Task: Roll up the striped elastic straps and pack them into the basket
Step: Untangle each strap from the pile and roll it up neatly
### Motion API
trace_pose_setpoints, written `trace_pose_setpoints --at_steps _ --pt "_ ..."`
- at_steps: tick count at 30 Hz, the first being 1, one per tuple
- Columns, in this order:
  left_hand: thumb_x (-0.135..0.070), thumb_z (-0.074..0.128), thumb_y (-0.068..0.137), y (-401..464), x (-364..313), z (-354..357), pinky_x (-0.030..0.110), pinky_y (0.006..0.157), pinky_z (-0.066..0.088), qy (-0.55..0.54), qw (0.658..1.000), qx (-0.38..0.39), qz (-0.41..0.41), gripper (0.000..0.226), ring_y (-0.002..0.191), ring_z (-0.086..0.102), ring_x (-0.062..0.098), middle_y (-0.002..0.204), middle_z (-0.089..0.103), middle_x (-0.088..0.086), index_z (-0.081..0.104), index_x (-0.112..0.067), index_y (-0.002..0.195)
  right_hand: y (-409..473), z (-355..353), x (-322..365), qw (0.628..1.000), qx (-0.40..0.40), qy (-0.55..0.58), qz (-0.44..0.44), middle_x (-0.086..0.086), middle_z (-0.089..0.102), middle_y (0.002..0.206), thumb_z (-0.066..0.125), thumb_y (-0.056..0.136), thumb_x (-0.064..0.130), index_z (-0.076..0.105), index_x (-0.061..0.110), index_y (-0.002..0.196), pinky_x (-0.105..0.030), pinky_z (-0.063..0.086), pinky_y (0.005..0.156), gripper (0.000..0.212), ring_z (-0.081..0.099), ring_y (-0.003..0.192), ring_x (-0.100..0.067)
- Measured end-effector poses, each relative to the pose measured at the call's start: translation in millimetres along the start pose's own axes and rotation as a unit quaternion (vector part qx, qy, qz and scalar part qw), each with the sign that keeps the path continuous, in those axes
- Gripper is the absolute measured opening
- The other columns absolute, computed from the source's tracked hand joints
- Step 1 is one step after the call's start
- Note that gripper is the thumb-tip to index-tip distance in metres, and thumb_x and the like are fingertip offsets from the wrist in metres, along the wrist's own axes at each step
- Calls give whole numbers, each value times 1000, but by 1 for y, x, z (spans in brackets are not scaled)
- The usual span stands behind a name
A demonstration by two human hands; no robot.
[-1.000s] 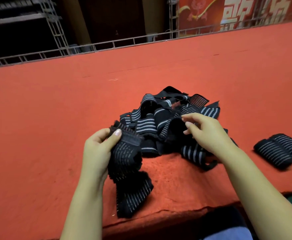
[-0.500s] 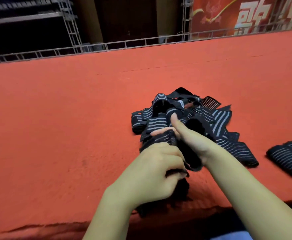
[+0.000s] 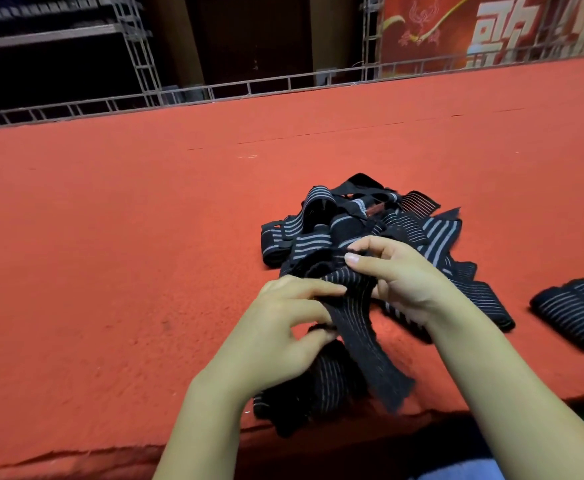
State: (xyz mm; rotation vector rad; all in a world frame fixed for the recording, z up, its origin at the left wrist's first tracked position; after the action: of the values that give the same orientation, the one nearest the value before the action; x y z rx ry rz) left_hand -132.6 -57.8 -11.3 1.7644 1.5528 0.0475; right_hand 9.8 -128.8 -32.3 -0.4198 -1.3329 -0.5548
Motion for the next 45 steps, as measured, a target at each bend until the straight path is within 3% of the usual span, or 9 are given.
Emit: trace_pose_setpoints --at_steps 9,14,17,21,25,31,35,39,45 --pt "-30 65 78 -8 22 -27 18 92 43 -109 988 -70 -81 22 112 57 11 128 53 -5 67 -10 73 0 -6 -9 998 27 58 28 -7 60 77 62 82 9 61 10 84 -27 46 60 3 56 68 -18" --pt "-32 63 78 -6 19 -16 20 95 39 -36 998 -7 -56 15 112 55 7 113 63 -17 67 -17 75 2 -1 1 983 84 163 10 -16 66 93 81 60 15 59 -4 105 -34 55 76 53 64 83 -25" --pt "-32 63 76 -8 24 -17 24 88 41 -74 993 -28 -85 23 100 60 8 97 67 -15 72 -12 82 3 -4 5 977 61 205 11 -16 66 93 66 68 13 58 -2 105 -34 57 74 41 64 82 -26" --pt "-23 67 75 -10 30 -29 26 82 46 -259 955 -82 -114 13 91 64 14 92 70 -3 72 -18 85 1 -14 2 999 -17 45 -17 -4 72 80 56 81 -6 62 11 79 -29 53 71 17 63 76 -20" --pt "-24 71 70 -8 29 -27 22 76 48 -381 911 -83 -132 16 85 64 11 86 69 -7 74 -24 86 -13 5 8 993 41 -79 -72 -8 72 109 65 84 10 73 18 91 -33 47 90 13 63 99 -18" --pt "-13 69 74 -5 32 -14 20 75 51 -422 878 -89 -208 19 88 68 10 91 75 -1 74 -12 92 -41 45 22 976 162 -74 -127 -3 63 129 79 73 34 58 18 125 -23 49 90 58 58 121 -17" --pt "-23 72 73 -6 36 -7 27 73 52 -413 878 -68 -231 18 84 66 16 88 73 2 75 -16 89 -38 41 31 983 53 -84 -157 5 75 96 70 80 -1 70 15 99 -14 51 75 24 68 91 -4" --pt "-34 71 69 -5 37 -8 24 70 50 -388 890 -69 -228 18 77 61 14 79 67 0 70 -17 76 -28 22 23 990 -59 -16 -128 6 71 73 61 87 3 71 16 86 -18 51 57 17 66 67 -5" --pt "-16 72 82 -14 68 -27 21 66 49 -385 838 -248 -296 3 71 61 10 78 69 0 70 -14 83 -28 -4 24 983 -125 99 -88 0 70 66 54 92 2 66 5 94 -15 48 46 13 63 53 -5"
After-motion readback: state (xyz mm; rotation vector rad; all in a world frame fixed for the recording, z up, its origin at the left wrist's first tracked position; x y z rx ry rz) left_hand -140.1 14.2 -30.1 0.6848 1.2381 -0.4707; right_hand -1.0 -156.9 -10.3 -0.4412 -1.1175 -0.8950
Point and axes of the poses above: each hand's wrist, its own y-axis towards the middle knuckle, its own z-axis out of the palm, x = y × z, the point moved 7 cm from there along y, towards the middle knuckle
